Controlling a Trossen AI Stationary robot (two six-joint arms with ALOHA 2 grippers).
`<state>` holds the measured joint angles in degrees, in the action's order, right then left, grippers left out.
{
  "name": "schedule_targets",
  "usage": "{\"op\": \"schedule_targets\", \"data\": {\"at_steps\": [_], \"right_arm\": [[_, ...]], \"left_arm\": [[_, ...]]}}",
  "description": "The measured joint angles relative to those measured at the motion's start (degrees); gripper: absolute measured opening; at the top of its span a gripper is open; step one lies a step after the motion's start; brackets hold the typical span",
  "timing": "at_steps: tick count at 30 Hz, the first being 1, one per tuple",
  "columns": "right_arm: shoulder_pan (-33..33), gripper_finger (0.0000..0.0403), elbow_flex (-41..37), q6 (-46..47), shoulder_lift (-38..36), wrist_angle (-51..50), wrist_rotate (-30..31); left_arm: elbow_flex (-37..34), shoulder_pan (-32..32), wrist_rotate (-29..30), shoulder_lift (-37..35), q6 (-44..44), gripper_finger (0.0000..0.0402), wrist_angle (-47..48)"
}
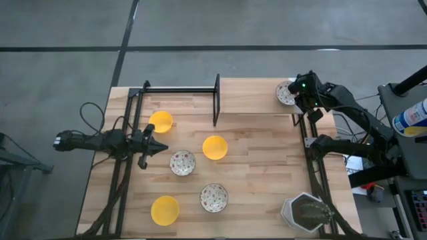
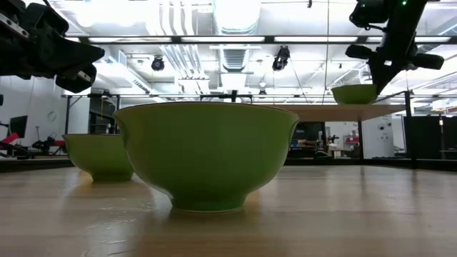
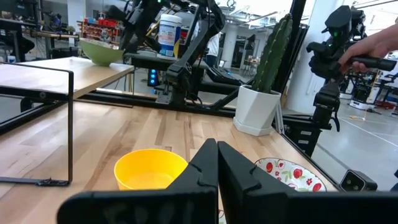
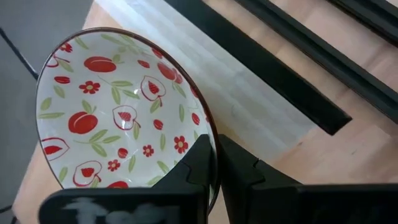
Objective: Pick & Place Mini bowls
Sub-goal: Put the right white patterned bowl on the shelf, then stack the bottom white patterned bowl on the white patterned bowl on the shelf
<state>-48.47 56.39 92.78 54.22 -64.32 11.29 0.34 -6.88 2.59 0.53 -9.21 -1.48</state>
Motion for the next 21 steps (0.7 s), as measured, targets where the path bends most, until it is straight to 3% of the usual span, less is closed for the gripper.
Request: {"op": "schedule_targets", "data": {"at_steps": [11, 21], "right_arm": [[0.1, 0.003, 0.1, 1.9, 0.6, 0.3, -0.3], [0.1, 0.0097, 0.2, 1.3, 0.5, 0.5, 0.7]], "left_arm": [[0.0, 0.0, 0.0, 0.0, 0.0, 0.0, 0.0], [0.0, 0.0, 0.0, 0.0, 0.0, 0.0, 0.0]]}}
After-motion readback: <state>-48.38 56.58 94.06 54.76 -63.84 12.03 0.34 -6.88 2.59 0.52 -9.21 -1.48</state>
